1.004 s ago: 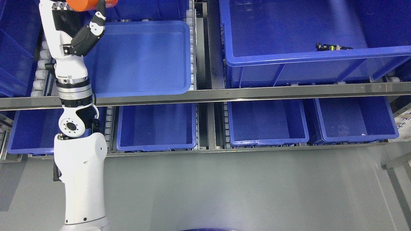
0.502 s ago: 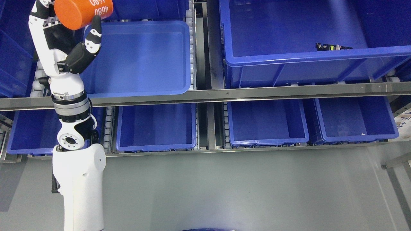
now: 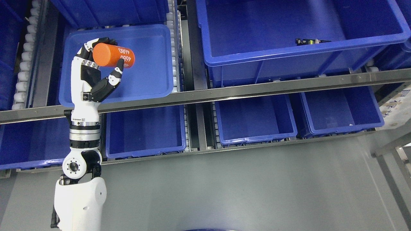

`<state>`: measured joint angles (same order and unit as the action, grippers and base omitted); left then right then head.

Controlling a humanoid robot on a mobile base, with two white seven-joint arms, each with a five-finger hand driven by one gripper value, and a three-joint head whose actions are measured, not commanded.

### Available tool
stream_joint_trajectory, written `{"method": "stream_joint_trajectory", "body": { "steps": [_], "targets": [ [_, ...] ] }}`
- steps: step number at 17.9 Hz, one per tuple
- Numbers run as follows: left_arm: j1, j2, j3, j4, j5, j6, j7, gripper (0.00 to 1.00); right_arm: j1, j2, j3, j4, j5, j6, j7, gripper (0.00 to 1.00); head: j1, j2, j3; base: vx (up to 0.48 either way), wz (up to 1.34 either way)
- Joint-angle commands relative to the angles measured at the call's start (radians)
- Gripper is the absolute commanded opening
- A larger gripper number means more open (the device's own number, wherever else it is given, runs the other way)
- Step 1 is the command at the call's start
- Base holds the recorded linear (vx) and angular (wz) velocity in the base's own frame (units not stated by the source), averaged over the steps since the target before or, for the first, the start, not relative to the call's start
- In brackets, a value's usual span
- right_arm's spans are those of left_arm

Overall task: Grab orange capacitor from left shelf to right desk
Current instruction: 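Hold the capacitor in the left hand while turning toward the steel table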

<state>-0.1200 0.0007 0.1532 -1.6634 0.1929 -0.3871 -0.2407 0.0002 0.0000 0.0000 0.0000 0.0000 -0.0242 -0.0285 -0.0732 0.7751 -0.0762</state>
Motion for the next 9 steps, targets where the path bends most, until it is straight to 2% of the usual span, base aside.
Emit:
{"method": "stream_joint_trajectory", "body": {
  "steps": [1, 6, 9],
  "targets": [
    [0.101, 0.019, -0.050, -0.059, 0.010, 0.043, -0.003, 0.00, 0.020, -0.017, -0.012, -0.017, 0.005, 0.000, -0.001, 1.00, 0.0000, 0.000, 0.000, -0.009, -0.34],
    [0.163, 0.106, 0.014, -0.058, 0.011, -0.028, -0.005, 0.00, 0.020, -0.017, -0.012, -0.017, 0.005, 0.001, -0.001, 1.00, 0.0000, 0.000, -0.001, 0.017, -0.34],
    [0.256, 0.156, 0.122, -0.058, 0.011, -0.134, -0.012, 0.00, 0.020, -0.017, -0.012, -0.017, 0.005, 0.000, -0.001, 1.00, 0.0000, 0.000, -0.003, 0.028, -0.59]
  ]
}}
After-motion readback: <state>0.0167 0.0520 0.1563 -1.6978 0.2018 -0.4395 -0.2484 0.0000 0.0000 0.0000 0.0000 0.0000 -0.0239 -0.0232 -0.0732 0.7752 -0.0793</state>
